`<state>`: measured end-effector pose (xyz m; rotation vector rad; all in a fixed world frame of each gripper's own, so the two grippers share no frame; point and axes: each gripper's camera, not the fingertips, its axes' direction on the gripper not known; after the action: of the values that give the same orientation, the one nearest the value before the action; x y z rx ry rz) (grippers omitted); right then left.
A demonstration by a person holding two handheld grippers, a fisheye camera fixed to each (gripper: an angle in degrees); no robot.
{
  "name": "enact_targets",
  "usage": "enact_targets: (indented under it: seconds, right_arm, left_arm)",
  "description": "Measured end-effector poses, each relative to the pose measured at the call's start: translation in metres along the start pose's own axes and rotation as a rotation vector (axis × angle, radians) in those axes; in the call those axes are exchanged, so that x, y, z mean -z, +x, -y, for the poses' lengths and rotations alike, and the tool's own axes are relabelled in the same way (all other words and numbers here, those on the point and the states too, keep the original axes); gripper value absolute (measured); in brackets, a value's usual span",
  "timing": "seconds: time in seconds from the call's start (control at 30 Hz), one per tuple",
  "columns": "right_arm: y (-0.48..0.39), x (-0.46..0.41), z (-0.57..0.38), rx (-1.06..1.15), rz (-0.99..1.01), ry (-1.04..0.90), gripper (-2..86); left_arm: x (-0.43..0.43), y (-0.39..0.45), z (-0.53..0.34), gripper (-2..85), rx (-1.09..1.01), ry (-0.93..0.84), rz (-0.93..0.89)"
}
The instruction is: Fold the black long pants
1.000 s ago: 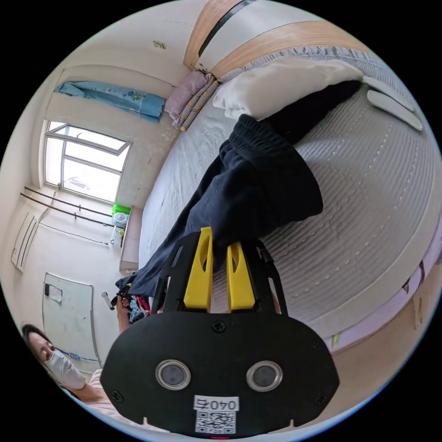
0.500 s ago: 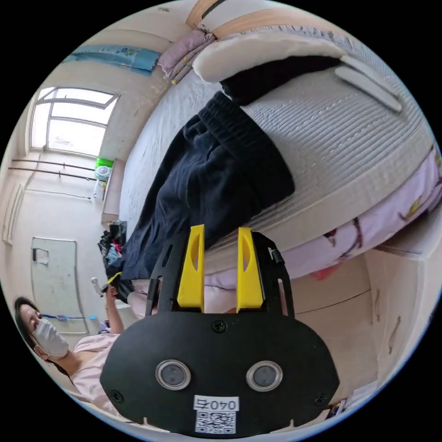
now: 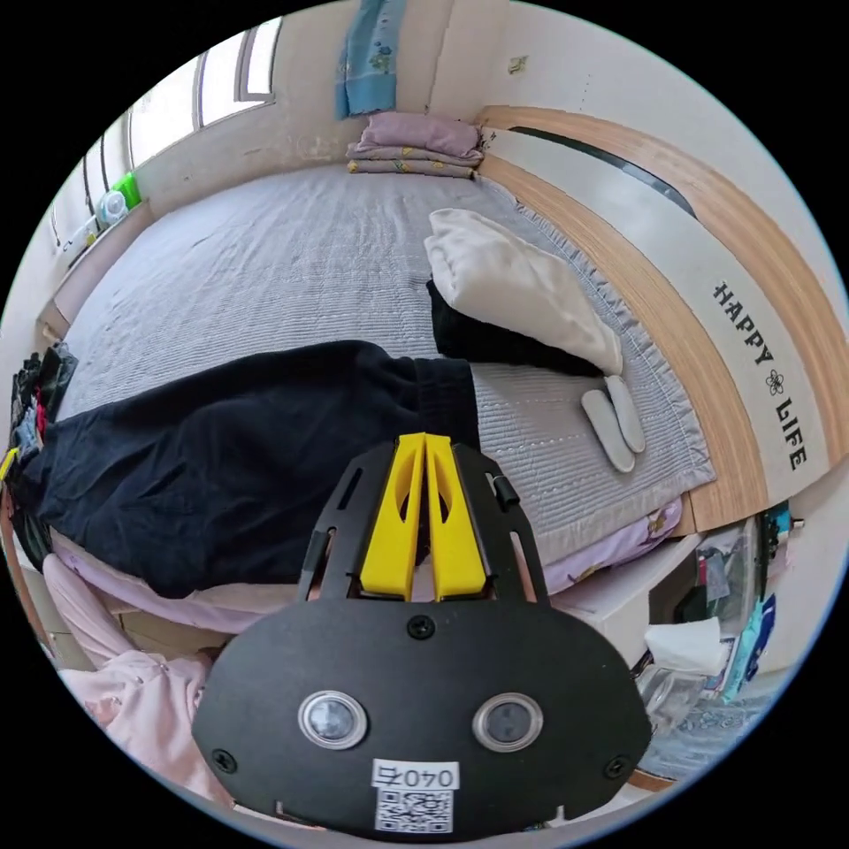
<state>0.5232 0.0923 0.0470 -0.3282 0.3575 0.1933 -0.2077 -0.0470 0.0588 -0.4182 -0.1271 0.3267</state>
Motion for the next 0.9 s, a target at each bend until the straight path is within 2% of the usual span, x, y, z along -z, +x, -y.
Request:
enact_targets:
  seconds: [0.1, 0.17, 0.2, 0.3, 0.37, 0.4, 0.47, 0.57, 0.7, 0.73, 0.8, 0.9]
  right_arm:
    - [-0.015, -0.036, 0.016, 0.034, -0.122, -0.11, -0.9]
    - [-0.013, -0.064, 0.023, 0.001, -0.081, -0.197, -0.9]
    - [-0.01, -0.068, 0.028, -0.035, -0.049, -0.2, -0.9]
    - [-0.01, -0.051, 0.042, -0.039, -0.032, -0.225, -0.9]
    - [-0.012, -0.023, 0.047, -0.045, -0.043, -0.193, -1.0]
    - [-0.021, 0.005, 0.048, -0.027, -0.089, -0.109, -1.0]
    - [-0.043, 0.036, 0.052, 0.023, -0.142, -0.002, -0.9]
    - [-0.091, 0.048, 0.066, 0.15, -0.032, 0.055, -0.9]
    - [-0.122, -0.007, 0.09, 0.189, -0.017, -0.076, -1.0]
    - [-0.12, -0.018, 0.091, 0.188, -0.009, -0.099, -1.0]
    - [-0.101, -0.042, 0.097, 0.094, 0.126, -0.116, -1.0]
    - [-0.09, -0.028, 0.111, 0.082, 0.192, -0.169, -1.0]
  left_arm:
    - [-0.06, 0.024, -0.018, -0.9, -0.011, -0.155, 0.059]
    - [-0.105, 0.034, -0.036, -0.9, -0.031, -0.269, 0.076]
    - [-0.103, 0.035, -0.046, -0.9, -0.008, -0.156, 0.093]
    - [-0.08, 0.03, -0.035, -0.9, 0.032, -0.183, 0.131]
    - [-0.044, 0.025, -0.026, -0.9, 0.024, -0.04, 0.221]
    - [-0.024, 0.021, -0.017, -0.8, 0.018, 0.033, 0.241]
    - [-0.014, 0.02, 0.003, -0.8, -0.017, 0.054, 0.201]
    - [-0.047, 0.027, 0.034, -0.9, -0.044, -0.034, 0.128]
    - [-0.133, 0.028, 0.047, -0.9, -0.009, -0.231, 0.089]
    - [-0.136, 0.022, 0.045, -0.8, 0.031, -0.164, 0.077]
    - [-0.141, 0.015, 0.051, -0.9, 0.042, -0.193, 0.065]
    - [-0.136, 0.002, 0.063, -0.9, 0.034, -0.245, 0.016]
